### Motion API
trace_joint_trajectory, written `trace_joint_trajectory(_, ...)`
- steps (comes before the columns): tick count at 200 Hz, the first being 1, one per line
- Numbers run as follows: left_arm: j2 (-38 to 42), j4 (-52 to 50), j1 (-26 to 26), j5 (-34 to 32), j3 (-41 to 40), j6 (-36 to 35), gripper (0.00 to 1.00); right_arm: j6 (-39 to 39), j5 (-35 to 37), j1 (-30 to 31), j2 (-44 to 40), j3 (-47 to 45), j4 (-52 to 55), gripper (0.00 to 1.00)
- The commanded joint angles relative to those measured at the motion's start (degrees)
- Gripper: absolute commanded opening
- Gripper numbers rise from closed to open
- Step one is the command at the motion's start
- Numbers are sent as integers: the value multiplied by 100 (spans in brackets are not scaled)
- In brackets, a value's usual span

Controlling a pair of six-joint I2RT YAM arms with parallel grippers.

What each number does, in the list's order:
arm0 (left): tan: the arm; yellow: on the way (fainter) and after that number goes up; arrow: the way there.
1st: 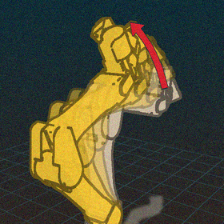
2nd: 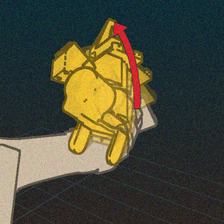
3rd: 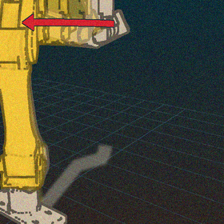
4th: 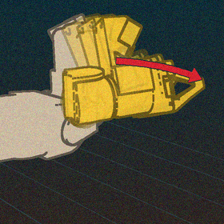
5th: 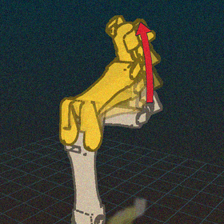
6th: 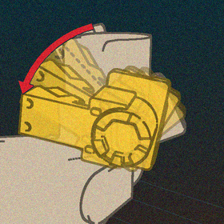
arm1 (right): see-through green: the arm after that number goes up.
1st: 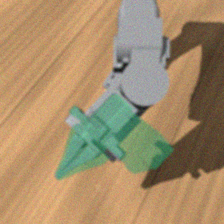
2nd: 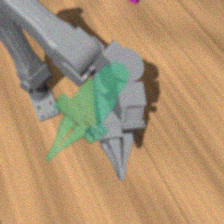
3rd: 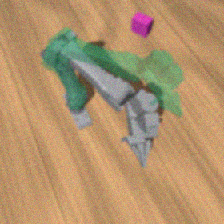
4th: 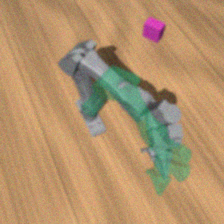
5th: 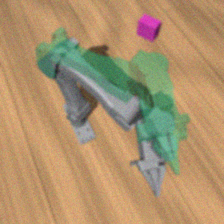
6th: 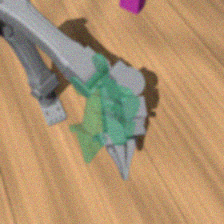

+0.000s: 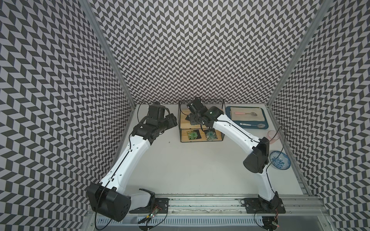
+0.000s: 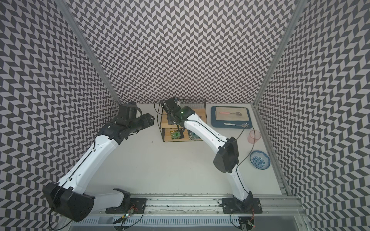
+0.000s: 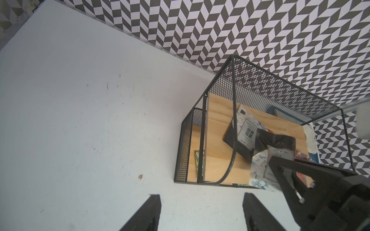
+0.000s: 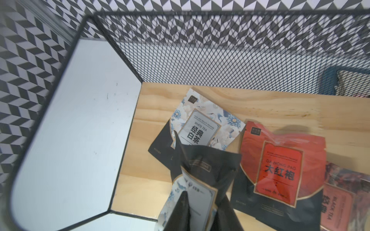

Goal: Remove the tea bags from the shelf
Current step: Pick up the tea bag from the shelf, then place the tea bag at the center of the board.

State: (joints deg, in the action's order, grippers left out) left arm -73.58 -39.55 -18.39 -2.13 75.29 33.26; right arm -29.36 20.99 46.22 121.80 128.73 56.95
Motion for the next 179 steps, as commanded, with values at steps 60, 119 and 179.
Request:
trace_joint_trajectory(60,12,-22,-103,-51,36,-27,70,-368,321,-306,-1677,-657,-204,20)
trace_joint_trajectory(119,76,-148,-385,-221,148,-9,70,-306,-252,-2500,-4283,-3966,-1102,21)
trace_joint_trajectory(179,54,-239,-596,-364,300,-46,70,-518,-1252,-3723,-4940,-6734,-2050,21)
